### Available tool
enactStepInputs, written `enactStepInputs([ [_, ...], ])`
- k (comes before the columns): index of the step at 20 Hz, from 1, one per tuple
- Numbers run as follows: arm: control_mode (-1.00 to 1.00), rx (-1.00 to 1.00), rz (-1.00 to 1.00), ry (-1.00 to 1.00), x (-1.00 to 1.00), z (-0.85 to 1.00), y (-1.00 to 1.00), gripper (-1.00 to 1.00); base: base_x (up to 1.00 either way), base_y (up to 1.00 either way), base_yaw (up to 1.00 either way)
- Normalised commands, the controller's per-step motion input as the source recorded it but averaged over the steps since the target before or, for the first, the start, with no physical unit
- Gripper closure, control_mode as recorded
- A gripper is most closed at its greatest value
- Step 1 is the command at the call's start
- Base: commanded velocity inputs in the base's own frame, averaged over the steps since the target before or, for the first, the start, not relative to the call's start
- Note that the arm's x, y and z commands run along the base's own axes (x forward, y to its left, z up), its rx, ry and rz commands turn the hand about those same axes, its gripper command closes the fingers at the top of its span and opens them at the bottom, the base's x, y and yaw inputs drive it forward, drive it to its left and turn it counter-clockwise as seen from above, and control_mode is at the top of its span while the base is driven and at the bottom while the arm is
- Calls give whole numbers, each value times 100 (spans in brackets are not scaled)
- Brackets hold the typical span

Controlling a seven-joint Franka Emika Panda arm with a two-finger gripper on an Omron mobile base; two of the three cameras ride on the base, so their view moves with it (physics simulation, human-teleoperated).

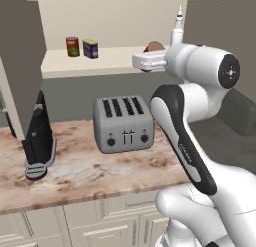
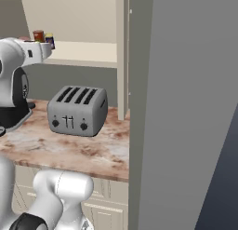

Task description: Pick the cans from the counter and place them in their designated side in the cabinet.

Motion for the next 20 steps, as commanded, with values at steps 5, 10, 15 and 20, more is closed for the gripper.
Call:
enactStepInputs([
  [5,-100,0,0,0,24,0,0,100,0,0,0],
  [10,-100,0,0,0,22,0,1,100,0,0,0],
  [15,-100,0,0,0,25,-3,8,100,0,0,0],
  [20,-100,0,0,0,25,-6,9,100,0,0,0],
])
